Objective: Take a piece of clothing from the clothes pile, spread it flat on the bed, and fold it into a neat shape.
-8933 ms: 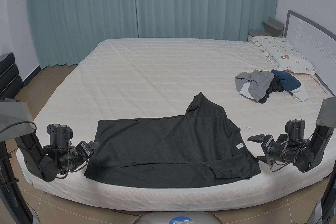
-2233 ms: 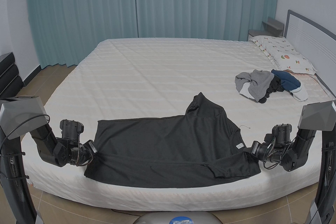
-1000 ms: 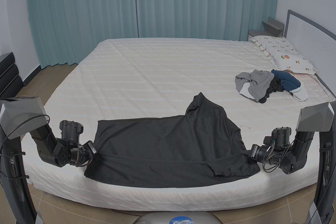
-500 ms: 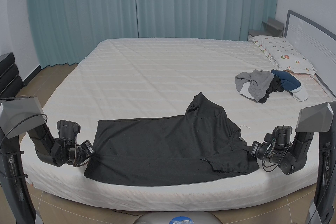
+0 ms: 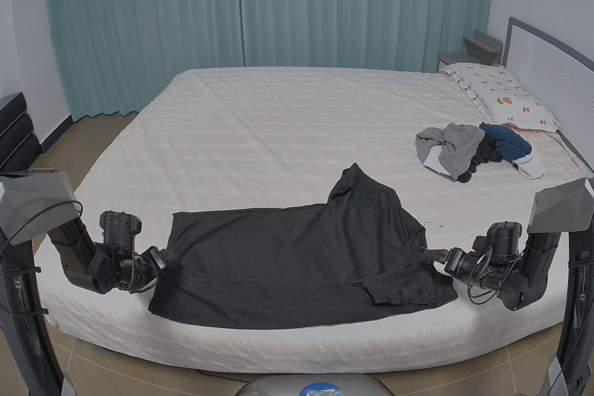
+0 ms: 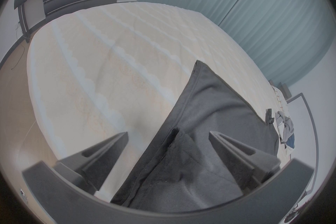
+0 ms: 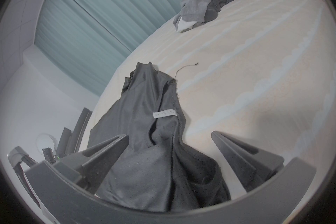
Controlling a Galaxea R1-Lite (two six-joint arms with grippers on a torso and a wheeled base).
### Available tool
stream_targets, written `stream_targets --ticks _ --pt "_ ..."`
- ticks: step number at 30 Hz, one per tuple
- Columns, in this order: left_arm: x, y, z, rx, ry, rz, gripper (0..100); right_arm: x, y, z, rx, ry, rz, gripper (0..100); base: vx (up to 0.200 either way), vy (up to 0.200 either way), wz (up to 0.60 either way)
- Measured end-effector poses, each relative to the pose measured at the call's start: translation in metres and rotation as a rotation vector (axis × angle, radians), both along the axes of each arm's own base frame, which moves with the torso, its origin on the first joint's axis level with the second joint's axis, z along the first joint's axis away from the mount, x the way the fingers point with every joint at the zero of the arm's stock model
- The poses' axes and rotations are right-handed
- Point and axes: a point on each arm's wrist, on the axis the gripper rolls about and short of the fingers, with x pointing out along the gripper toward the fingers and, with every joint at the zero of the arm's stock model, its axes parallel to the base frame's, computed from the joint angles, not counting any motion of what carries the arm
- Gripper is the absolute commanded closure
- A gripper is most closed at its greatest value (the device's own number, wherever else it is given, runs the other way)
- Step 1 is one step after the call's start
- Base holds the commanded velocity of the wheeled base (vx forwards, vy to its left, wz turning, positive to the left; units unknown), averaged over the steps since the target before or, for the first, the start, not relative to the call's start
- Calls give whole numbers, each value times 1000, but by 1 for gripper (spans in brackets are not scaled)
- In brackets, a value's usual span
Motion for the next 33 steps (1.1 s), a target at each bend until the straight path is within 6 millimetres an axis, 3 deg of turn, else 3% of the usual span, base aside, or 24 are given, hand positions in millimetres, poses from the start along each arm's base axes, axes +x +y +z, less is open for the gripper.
stream_targets --ticks 5,12,18,30,33 --pt "-2 3 12 -2 -37 10 0 -15 -6 20 83 6 -77 0 0 0 0" --pt "-5 6 22 -8 -62 18 0 -25 -17 31 256 48 -199 0 0 0 0" --pt "-4 13 25 -33 -74 54 0 -27 -31 31 340 55 -222 0 0 200 0" --pt "-3 12 25 -54 -75 66 0 -29 -34 25 365 85 -247 0 0 0 0" --pt "-3 11 25 -66 -73 55 0 -29 -34 25 366 84 -249 0 200 0 0"
